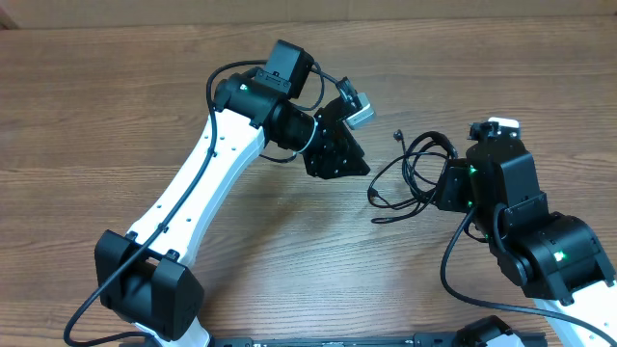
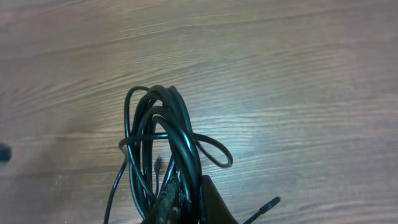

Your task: Untangle cables

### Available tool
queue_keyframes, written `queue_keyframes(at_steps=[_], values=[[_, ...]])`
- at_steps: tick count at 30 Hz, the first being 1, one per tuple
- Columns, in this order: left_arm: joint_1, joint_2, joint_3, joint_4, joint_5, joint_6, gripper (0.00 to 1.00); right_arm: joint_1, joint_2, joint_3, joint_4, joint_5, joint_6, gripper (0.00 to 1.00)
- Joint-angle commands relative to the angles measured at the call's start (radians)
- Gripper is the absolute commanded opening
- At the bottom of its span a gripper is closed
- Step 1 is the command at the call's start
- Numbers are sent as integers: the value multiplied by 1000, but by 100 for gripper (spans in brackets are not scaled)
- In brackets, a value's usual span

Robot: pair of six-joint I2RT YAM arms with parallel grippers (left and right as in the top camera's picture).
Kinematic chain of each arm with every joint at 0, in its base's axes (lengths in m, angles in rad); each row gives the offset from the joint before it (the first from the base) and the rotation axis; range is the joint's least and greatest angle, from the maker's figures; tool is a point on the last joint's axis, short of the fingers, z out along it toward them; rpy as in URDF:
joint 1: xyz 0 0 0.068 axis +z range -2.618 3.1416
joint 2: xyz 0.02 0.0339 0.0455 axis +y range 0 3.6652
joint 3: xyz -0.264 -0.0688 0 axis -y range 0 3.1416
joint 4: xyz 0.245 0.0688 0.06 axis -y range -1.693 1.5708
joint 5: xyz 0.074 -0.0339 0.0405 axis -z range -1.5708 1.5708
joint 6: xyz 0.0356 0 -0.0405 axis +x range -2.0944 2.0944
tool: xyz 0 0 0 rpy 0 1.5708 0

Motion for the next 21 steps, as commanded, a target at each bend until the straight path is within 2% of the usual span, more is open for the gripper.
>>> queue_keyframes(at_steps=[1,3,5,10,14,21], values=[[8,-26,10,14,25,74,73,0,-11,35,16,-132,-116,4],[8,-26,10,27,26,87,93,0,-11,35,15,-208,-174,4],[6,-26,10,45,26,117,99,0,-11,35,15,-274,-220,4],[3,-26,10,57,15,239,100,0,-11,35,17,-307,-238,4],[1,-26,10,56,-53,252,100,0,-11,35,35,-387,-241,4],[-26,-25,9,37,-76,245,100,0,-11,35,102,-429,-233,4]])
